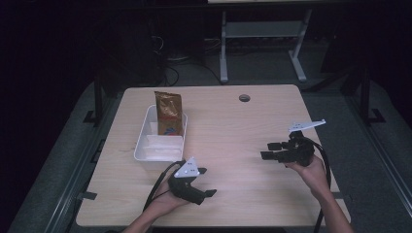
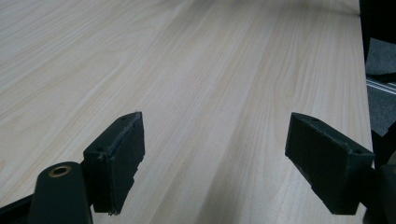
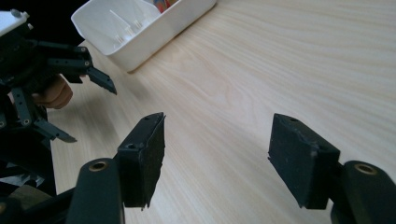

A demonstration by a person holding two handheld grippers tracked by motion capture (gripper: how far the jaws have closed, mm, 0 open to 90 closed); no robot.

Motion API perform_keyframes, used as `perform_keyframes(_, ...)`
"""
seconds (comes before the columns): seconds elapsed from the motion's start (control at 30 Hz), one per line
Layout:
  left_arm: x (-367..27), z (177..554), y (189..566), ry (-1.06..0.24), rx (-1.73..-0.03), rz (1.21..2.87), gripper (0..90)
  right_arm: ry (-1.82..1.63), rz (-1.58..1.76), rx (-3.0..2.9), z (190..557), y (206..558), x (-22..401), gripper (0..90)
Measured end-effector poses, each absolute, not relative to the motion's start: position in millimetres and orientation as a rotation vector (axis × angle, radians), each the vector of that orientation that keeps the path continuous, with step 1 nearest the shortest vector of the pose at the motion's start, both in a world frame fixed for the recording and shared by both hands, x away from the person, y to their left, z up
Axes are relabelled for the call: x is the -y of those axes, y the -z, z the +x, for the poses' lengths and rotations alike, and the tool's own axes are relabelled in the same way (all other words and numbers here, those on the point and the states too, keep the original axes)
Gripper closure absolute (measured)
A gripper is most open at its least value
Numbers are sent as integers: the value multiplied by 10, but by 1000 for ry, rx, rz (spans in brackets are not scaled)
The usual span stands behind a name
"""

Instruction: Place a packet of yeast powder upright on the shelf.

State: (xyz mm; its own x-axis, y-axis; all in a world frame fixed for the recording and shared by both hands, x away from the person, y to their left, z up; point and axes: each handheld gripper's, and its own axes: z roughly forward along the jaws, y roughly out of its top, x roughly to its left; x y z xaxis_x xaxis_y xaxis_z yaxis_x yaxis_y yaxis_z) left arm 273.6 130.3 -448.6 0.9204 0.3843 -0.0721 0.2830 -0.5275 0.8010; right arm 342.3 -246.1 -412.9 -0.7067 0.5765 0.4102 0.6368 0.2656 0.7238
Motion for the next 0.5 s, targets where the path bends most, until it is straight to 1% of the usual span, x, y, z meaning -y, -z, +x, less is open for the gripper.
perform_keyframes(0.5, -1306, 2751, 4486, -146, -481, 2156, 195, 1407, -1207, 2444, 3190, 4339, 2545, 340)
